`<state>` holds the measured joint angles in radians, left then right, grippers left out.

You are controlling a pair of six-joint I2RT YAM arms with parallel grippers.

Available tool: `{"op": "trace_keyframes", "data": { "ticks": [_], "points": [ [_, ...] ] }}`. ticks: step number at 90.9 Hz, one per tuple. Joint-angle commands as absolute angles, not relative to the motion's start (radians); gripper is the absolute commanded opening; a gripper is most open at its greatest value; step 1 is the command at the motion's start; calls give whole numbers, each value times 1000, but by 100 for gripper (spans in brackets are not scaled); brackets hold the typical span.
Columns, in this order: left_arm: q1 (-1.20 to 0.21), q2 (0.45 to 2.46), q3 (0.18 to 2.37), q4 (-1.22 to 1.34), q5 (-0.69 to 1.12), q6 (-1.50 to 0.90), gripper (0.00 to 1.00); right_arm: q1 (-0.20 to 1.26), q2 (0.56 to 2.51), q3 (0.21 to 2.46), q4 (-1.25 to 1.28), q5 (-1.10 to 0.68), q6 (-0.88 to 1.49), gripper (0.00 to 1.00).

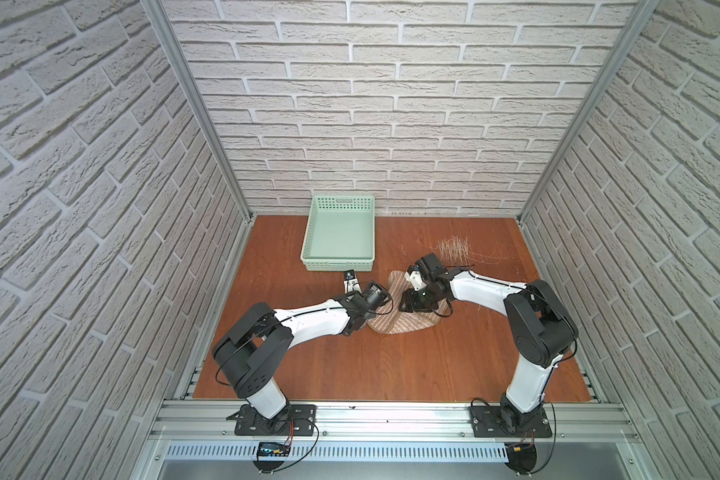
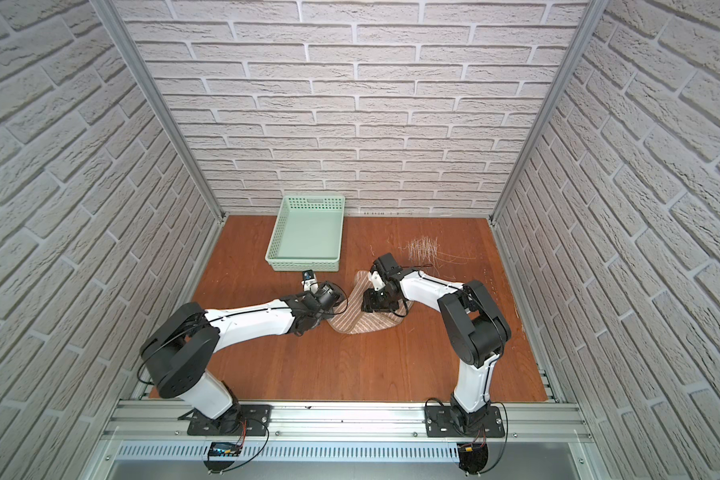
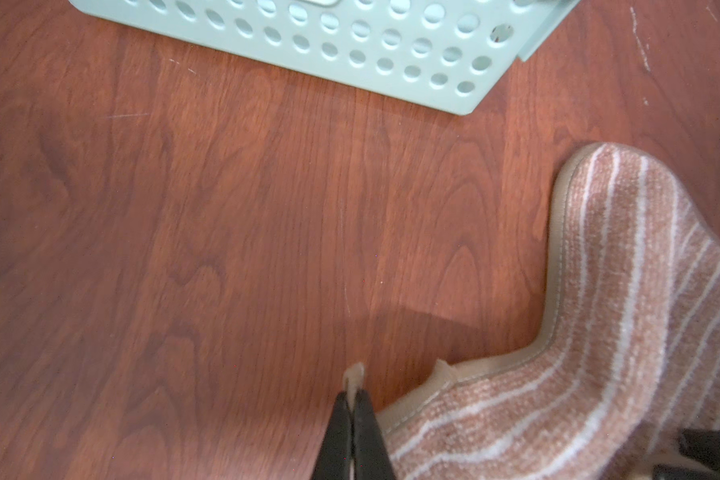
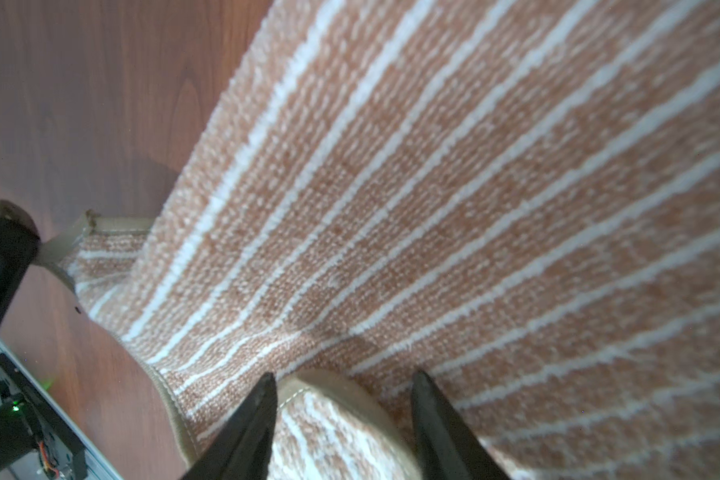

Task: Fold the square dishcloth
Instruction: Flatten out the cleaning item at the center of the board.

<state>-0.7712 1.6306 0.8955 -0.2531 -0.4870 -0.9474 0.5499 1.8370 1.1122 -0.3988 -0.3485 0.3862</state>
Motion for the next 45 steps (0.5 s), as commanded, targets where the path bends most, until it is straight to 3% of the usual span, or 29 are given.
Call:
{"op": "trace_keyframes", "data": {
  "ticks": [1,10,21,45],
  "points": [
    [-775,1648,895,-248,-504,-966,0,573,1795,1085,-400,-371,383,40],
    [-775,1656,897,-251,-503,-976,0,589,1774,1077,-407,-361,383,20],
    [-773,1656,897,-260,-509,-985,0,599,1754,1067,-422,-347,386,4],
    [-733,1646,974,-297,-516,-909,0,601,1622,1066,-462,-272,408,3]
  ]
}}
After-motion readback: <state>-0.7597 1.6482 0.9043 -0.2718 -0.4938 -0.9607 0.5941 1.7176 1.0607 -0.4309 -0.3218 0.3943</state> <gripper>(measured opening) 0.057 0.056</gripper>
